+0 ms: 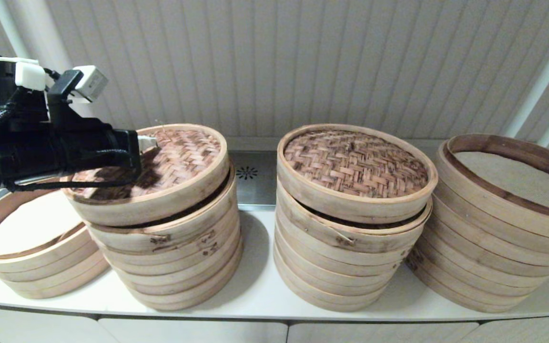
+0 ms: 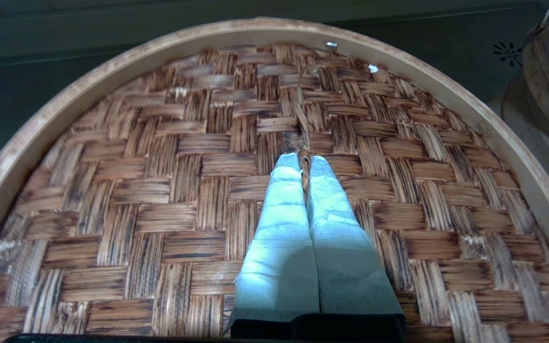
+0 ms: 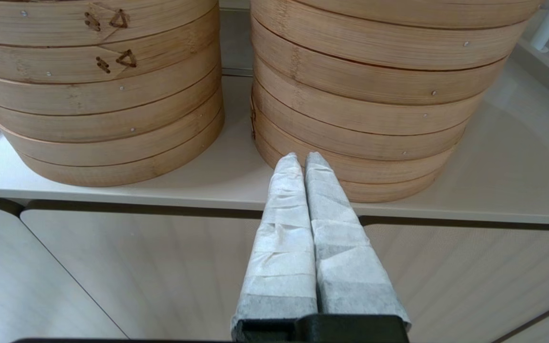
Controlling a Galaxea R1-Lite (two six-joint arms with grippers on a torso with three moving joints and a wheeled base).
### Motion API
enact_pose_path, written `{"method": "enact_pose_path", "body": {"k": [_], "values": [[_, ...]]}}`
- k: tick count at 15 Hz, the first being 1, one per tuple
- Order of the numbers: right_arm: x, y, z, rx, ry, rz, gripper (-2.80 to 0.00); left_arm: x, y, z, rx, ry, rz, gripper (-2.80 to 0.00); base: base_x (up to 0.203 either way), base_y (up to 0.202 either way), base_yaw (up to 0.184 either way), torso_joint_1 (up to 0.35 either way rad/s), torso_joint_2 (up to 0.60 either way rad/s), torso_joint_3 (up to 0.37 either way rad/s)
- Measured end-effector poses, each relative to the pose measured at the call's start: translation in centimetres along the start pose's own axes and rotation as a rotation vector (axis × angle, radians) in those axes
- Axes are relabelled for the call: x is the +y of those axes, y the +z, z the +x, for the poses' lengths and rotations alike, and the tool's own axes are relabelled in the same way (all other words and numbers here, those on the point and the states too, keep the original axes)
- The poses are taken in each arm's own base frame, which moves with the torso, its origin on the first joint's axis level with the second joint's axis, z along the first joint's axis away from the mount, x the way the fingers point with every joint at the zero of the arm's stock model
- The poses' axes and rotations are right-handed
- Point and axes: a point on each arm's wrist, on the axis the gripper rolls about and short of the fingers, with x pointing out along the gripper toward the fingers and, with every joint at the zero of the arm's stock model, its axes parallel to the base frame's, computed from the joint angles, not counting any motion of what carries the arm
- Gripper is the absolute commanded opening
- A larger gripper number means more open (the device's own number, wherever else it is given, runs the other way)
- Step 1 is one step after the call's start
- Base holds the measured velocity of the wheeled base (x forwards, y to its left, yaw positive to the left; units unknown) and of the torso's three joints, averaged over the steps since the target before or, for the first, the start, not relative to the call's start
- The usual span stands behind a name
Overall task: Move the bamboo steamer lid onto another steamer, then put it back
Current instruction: Put the steamer
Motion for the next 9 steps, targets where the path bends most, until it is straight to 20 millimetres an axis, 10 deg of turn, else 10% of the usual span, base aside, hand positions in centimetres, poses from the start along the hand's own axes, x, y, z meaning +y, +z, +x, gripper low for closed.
{"method": "enact_pose_path", "body": {"k": [9], "values": [[0.00,0.00,0.00,0.000,0.000,0.000,-2.80,-0.55,-0.53,0.25,-0.035,-0.018,0.014,-2.80,0.000,0.000,0.000,0.000,0.00,0.000]]}}
